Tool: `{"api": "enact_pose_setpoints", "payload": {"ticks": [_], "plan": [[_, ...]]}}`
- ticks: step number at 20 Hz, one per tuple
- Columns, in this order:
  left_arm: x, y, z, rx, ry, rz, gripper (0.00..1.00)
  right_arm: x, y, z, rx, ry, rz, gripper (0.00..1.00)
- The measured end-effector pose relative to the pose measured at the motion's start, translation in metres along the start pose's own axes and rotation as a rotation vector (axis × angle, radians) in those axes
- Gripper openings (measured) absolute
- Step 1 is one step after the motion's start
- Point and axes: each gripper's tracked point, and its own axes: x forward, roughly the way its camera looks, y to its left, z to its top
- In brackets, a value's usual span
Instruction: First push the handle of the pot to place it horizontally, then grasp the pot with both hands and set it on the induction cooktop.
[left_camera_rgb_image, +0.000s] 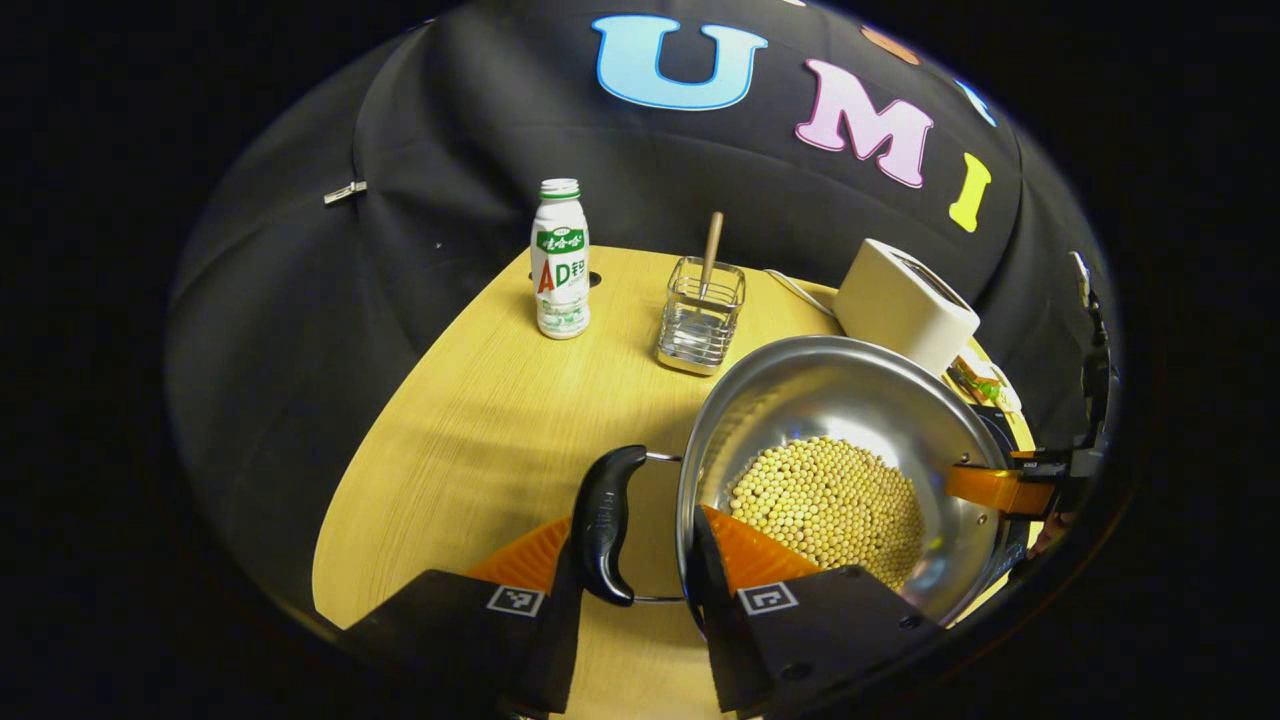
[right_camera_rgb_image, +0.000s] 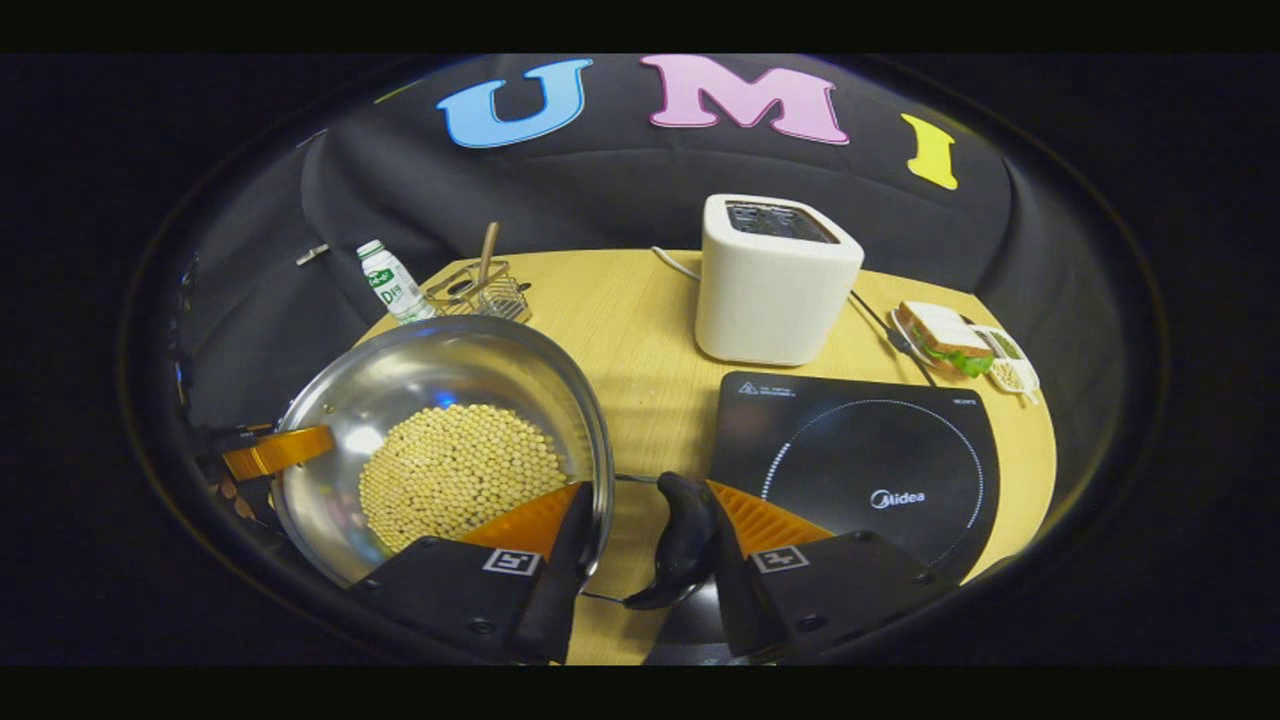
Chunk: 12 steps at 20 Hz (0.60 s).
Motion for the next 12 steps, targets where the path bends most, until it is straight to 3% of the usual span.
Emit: {"api": "enact_pose_setpoints", "payload": {"ticks": [2, 3, 12], "plan": [[0.002, -0.002, 0.000, 0.012, 0.006, 0.000, 0.55, -0.008, -0.012, -0.001, 0.012, 0.008, -0.003, 0.57], [0.000, -0.010, 0.002, 0.018, 0.012, -0.002, 0.55, -0.012, -0.018, -0.001, 0.017, 0.011, -0.006, 0.61], [0.002, -0.094, 0.016, 0.062, -0.003, -0.073, 0.55, -0.042, -0.100, 0.008, 0.071, -0.030, -0.074, 0.61]]}}
